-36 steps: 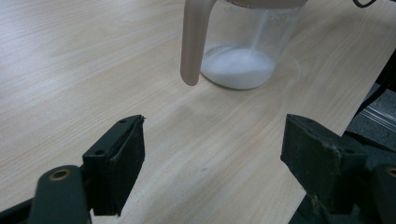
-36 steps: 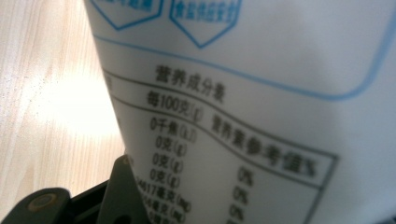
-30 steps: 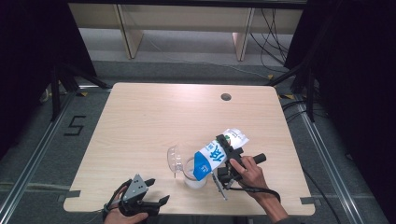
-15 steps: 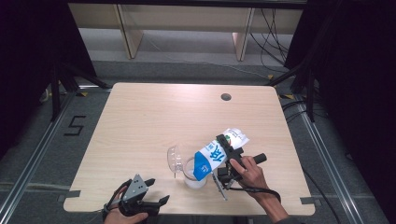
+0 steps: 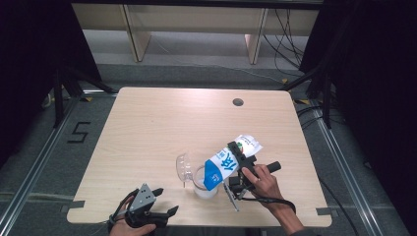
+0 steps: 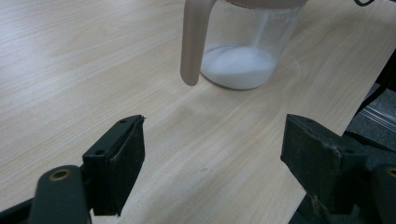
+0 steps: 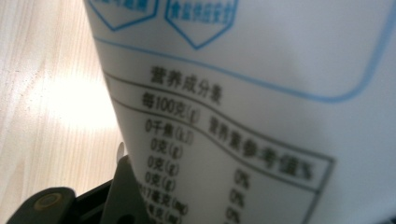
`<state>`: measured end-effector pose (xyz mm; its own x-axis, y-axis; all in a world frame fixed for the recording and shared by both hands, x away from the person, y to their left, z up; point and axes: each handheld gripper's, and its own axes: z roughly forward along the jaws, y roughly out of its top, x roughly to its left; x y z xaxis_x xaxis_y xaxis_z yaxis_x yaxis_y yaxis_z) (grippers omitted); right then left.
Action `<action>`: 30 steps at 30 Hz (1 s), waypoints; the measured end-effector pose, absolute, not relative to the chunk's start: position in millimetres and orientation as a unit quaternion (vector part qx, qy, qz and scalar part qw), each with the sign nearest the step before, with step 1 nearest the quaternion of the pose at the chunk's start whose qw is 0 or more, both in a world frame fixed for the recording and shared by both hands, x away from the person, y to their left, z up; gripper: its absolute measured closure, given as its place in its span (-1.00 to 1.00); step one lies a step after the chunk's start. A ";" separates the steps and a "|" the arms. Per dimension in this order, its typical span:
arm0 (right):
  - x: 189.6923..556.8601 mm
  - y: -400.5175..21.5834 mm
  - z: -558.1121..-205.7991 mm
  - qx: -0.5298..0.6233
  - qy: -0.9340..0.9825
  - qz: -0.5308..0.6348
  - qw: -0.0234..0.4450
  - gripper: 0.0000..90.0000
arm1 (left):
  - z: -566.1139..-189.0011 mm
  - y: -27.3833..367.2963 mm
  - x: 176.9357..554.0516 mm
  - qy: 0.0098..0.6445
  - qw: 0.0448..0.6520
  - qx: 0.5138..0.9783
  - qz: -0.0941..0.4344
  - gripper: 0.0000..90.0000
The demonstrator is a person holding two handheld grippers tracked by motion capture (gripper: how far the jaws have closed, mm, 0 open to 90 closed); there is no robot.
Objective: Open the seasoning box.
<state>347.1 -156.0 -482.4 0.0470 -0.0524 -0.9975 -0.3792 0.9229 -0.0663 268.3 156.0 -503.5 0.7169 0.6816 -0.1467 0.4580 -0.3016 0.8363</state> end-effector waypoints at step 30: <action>347.6 -155.4 -475.7 -0.189 0.667 0.100 0.714 0.30 | -503.1 157.1 269.3 0.350 0.468 0.802 0.124 -0.53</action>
<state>347.6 -155.4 -475.7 0.0908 -0.1093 -0.9899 -0.3939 0.9089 -0.1365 269.3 157.1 -503.1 0.7243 0.6773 -0.1290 0.4454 -0.3168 0.8374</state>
